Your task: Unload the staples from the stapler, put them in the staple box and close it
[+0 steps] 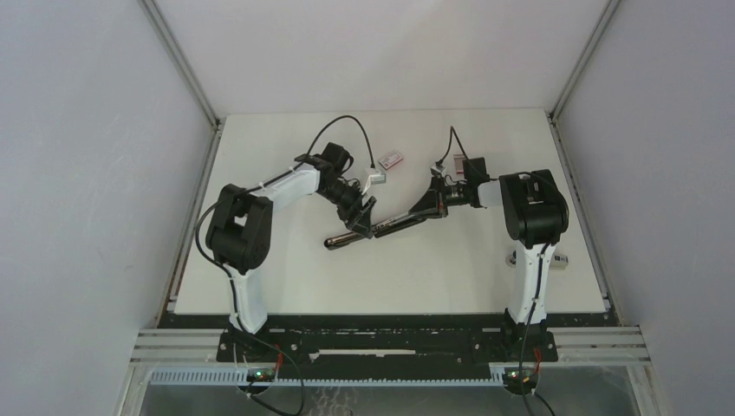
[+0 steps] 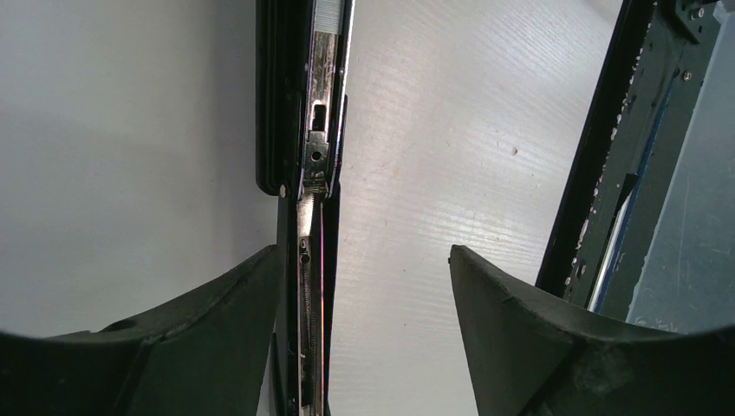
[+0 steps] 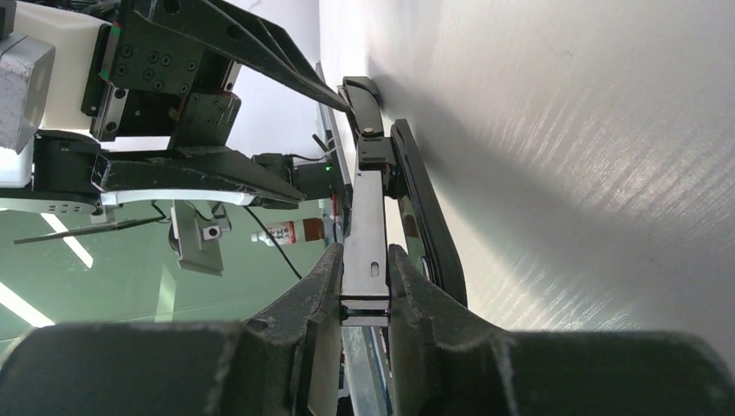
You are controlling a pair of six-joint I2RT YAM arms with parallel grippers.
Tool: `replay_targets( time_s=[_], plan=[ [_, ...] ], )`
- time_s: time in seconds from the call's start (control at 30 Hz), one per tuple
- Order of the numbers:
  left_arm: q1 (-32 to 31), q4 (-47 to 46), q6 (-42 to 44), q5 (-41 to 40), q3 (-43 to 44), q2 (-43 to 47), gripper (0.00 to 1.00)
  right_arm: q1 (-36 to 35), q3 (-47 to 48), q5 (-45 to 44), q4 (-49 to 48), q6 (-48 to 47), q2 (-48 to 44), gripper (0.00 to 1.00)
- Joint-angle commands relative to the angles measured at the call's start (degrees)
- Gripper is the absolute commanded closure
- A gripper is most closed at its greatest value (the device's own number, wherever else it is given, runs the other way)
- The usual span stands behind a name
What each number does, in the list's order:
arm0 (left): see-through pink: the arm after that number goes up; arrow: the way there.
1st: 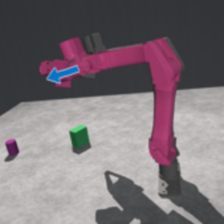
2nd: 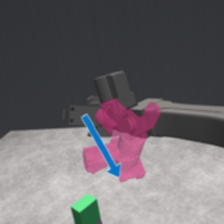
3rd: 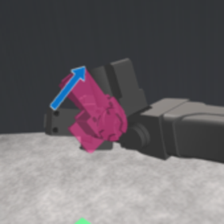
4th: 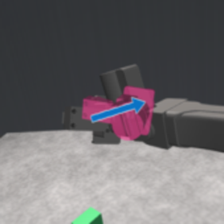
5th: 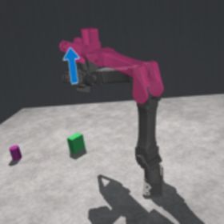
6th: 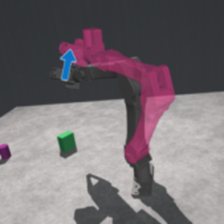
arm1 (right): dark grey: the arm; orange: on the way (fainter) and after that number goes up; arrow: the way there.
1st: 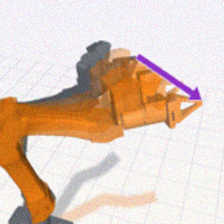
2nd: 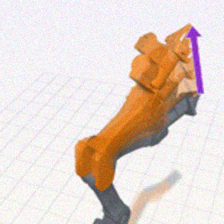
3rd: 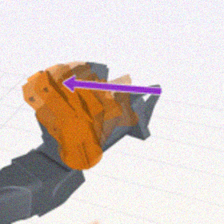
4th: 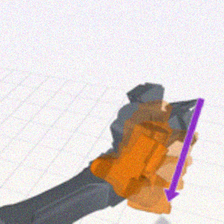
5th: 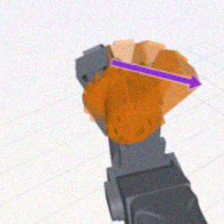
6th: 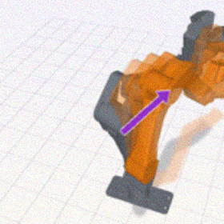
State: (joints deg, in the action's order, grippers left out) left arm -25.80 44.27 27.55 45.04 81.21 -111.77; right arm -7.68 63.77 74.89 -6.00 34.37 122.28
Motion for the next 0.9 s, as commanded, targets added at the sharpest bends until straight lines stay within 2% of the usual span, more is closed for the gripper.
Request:
replay_targets(
  time_s=[0.0,0.5,0.87],
  plan=[
    [1.05,0.11,-0.95,2.91,3.53,-0.65,0.25,0.02,0.34,5.96,-3.75,3.1,-2.82,1.0],
    [1.55,3.71,-1.23,5.77,8.11,-3.94,0.25,-1.3,0.39,8.67,-4.96,3.26,-5.92,1.0],
    [1.57,8.83,1.77,10.81,10.82,-7.54,0.26,-2.67,0.4,9.32,-4.77,2.63,-7.32,1.0]
  ],
)
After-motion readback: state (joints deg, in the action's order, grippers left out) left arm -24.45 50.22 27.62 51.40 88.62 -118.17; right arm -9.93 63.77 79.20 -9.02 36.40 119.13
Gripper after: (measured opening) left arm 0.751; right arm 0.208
